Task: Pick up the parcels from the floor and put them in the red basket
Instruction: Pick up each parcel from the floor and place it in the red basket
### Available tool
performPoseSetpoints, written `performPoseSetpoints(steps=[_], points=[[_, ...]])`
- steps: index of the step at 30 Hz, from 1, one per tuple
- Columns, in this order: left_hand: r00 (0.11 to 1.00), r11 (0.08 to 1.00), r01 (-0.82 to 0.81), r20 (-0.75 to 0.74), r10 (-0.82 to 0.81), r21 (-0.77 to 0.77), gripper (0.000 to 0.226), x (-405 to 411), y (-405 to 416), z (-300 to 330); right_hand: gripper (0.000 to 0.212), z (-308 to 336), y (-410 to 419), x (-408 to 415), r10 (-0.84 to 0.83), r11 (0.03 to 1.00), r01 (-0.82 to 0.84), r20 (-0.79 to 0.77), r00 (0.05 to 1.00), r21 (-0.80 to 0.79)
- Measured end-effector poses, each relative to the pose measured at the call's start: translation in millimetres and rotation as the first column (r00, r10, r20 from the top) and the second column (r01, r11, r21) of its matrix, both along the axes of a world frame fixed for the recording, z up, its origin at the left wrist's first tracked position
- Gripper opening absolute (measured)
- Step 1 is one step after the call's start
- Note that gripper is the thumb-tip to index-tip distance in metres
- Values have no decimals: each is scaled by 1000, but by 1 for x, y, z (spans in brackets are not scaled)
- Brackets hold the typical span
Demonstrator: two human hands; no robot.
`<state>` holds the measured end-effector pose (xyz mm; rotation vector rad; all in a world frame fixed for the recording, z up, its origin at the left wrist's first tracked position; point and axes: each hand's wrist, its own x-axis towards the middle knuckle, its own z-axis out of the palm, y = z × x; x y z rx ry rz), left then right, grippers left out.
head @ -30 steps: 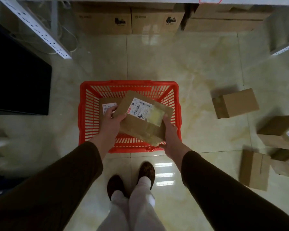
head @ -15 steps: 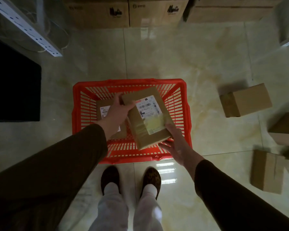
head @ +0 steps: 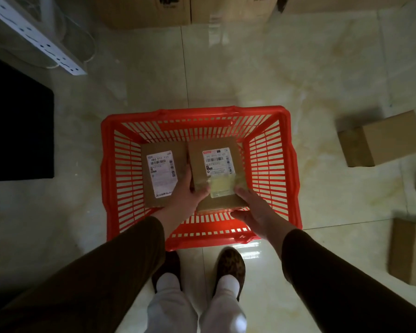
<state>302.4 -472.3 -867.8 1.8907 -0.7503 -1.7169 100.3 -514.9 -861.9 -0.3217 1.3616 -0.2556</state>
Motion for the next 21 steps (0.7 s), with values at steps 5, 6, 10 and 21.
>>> performPoseSetpoints(steps=[5, 6, 10, 21], points=[[990, 996, 91, 108, -93, 23, 87, 10, -5, -20, 37, -28, -2, 12, 58, 998, -55, -84, 995, 41], [985, 995, 100, 138, -102, 23, 89, 11, -4, -25, 37, -31, -3, 13, 66, 997, -63, -87, 994, 36], [965, 990, 132, 223, -139, 46, 103, 12, 2, -48, 41, -39, -6, 18, 159, 987, -161, -126, 979, -2], [830, 924, 369, 411, -377, 102, 109, 10, 10, -52, 26, -68, -7, 42, 174, 962, -245, -421, 890, -119]])
